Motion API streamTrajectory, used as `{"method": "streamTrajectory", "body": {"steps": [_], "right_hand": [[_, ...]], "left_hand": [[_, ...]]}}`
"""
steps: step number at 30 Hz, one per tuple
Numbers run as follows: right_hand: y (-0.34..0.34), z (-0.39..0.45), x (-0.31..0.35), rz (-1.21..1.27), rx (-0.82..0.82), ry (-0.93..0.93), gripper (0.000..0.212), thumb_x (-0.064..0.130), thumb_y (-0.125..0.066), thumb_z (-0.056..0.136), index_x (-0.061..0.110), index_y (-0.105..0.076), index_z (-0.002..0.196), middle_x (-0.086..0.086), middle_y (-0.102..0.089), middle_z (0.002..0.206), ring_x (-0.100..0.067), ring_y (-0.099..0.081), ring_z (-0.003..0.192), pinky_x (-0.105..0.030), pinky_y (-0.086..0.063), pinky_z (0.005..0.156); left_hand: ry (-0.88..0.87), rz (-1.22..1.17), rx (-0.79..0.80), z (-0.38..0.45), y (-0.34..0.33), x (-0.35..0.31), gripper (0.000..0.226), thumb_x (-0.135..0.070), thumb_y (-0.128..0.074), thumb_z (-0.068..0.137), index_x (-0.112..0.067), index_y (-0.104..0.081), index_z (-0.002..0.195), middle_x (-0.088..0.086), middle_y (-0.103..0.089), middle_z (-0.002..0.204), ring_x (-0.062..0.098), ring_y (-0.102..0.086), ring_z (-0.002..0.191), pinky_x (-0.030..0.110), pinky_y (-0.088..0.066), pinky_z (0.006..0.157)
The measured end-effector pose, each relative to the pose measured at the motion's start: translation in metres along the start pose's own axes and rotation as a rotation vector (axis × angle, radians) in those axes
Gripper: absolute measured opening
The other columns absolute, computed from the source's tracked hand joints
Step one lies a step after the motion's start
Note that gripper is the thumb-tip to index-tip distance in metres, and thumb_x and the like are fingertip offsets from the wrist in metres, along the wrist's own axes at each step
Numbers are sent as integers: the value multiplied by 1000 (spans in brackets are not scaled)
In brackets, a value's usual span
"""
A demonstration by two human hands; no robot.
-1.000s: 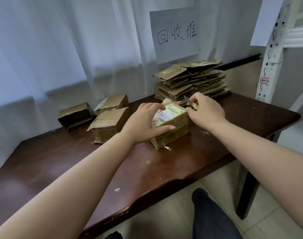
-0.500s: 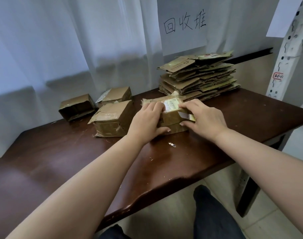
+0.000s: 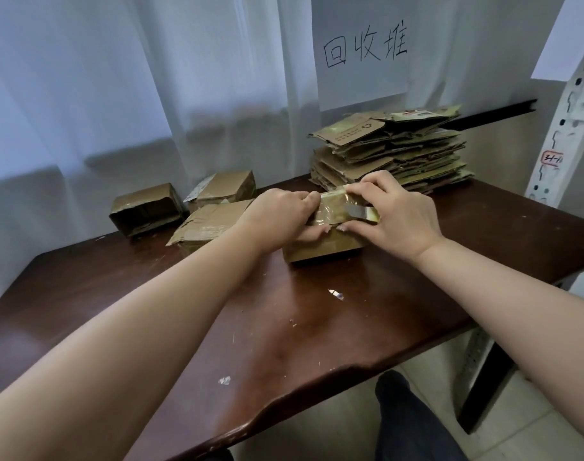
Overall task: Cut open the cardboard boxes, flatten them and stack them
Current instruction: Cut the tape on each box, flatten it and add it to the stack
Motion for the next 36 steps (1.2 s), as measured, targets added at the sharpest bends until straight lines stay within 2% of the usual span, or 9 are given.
{"method": "streamTrajectory", "body": {"steps": [5,9,12,15,19,23,30,34,36], "right_hand": [[-2,3,1,7,-29,96,43,44,-57,77,14,-72,104,-4,-65,94,-27,-64,58,-29,-46,42],[-4,-5,-5,32,51,132,41,42,-47,78,16,-74,93,-2,-65,84,-29,-64,61,-28,-42,46],[-2,-4,-8,117,56,-16,22,33,-59,90,18,-72,99,-1,-65,92,-29,-64,79,-31,-45,57],[-2,-2,-7,199,33,-134,24,31,-61,91,20,-66,111,2,-66,101,-24,-62,92,-36,-51,69],[-1,-9,-6,267,-11,-280,28,19,-66,87,18,-54,112,6,-53,99,-15,-56,87,-33,-48,70],[-7,-25,-2,288,7,-221,13,8,-49,85,12,-58,93,-2,-58,99,-30,-59,83,-42,-50,70],[-23,-28,17,315,145,31,45,15,-34,77,11,-71,103,0,-69,102,-20,-58,104,-40,-54,80],[-29,-29,24,315,218,89,50,1,-43,74,10,-68,117,-5,-69,113,-25,-59,108,-42,-50,90],[-32,-28,26,337,229,60,50,1,-44,76,14,-69,117,-5,-70,103,-28,-59,100,-41,-48,88]], "left_hand": [[-7,16,110,-1,0,1,86,-65,-2,80,-6,-56,112,12,-67,106,37,-64,91,36,-38,63],[17,-148,208,-7,8,-3,53,-47,-26,101,-8,-62,100,10,-67,83,29,-59,76,34,-39,66],[195,-480,170,-11,17,5,55,-57,-38,96,-15,-72,107,5,-72,88,20,-65,83,37,-50,77],[314,-685,130,-9,18,15,32,-45,-53,95,-21,-71,108,0,-72,94,15,-65,89,32,-51,81],[467,-682,14,-9,10,19,21,-43,-60,92,-24,-61,102,-4,-69,83,17,-62,82,30,-47,74],[458,-499,-90,-6,-1,4,21,-41,-50,97,-24,-51,109,-4,-71,93,20,-64,82,34,-47,77],[440,-440,-177,-9,-16,-1,19,-34,-47,99,-20,-59,102,-5,-69,102,22,-58,95,36,-47,71],[390,-639,-71,-21,-34,5,32,-36,-40,102,-18,-64,113,-2,-64,120,24,-49,115,40,-39,98],[373,-715,-72,-23,-35,6,34,-31,-41,102,-15,-66,119,2,-62,126,22,-51,118,37,-35,105]]}}
Point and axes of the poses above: each hand's wrist, its own z-axis towards the middle knuckle, its own y-axis out of the back of the hand, x = y × z, the point moved 2 cm from there along z, towards the middle knuckle
